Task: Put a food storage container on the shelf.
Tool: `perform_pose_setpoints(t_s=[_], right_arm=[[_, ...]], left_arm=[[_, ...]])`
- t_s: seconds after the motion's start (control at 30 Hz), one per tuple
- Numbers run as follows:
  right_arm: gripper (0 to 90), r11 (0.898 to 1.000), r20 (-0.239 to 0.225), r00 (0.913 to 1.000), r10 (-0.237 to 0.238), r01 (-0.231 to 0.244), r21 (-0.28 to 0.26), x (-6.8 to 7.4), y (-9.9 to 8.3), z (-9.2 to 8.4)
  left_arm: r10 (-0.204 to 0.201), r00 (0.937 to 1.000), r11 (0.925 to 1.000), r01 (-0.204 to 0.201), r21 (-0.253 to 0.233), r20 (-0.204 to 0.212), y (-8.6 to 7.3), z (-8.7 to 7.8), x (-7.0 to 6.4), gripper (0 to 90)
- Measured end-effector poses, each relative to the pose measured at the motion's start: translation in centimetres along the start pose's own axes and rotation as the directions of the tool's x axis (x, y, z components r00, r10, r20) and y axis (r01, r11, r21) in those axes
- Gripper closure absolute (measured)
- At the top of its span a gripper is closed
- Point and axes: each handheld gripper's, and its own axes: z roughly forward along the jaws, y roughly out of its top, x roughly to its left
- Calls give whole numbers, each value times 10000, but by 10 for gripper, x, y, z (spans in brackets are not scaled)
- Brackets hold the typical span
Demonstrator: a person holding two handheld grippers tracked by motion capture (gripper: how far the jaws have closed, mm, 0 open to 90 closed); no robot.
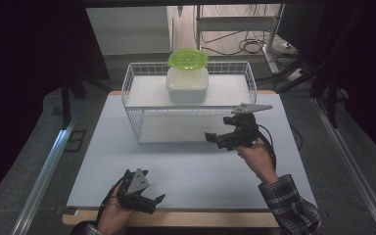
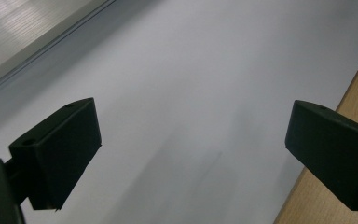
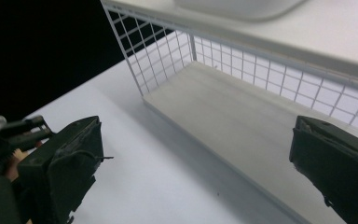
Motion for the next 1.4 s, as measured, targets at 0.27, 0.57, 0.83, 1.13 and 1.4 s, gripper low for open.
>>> perform_pose_setpoints(t_s=[0.27, 0.57, 0.83, 1.13, 1.4], right_arm=[[11, 9997, 143, 9997, -185, 182, 160, 0, -25, -4], [0, 9995, 631, 9976, -284, 273, 187, 2, -50, -11], [0, 9989, 763, 9968, -235, 202, 433, -3, -74, -15], [0, 9965, 1076, 9939, -225, 136, 831, -7, -103, -16], [0, 9929, 1307, 9914, -86, -70, 1184, -11, -126, -21]], left_arm=[[9, 10000, 10000, -9, 23, 0, 0, 0, 0, 28], [-36, 10000, 10000, 36, 42, 8, 0, 1, 0, 27], [-111, 9999, 9999, 110, 71, 62, -1, 2, 0, 25], [-145, 9999, 9997, 143, 209, 92, -1, 3, 1, 19], [-215, 9997, 9993, 212, 310, 101, -2, 5, 2, 14]])
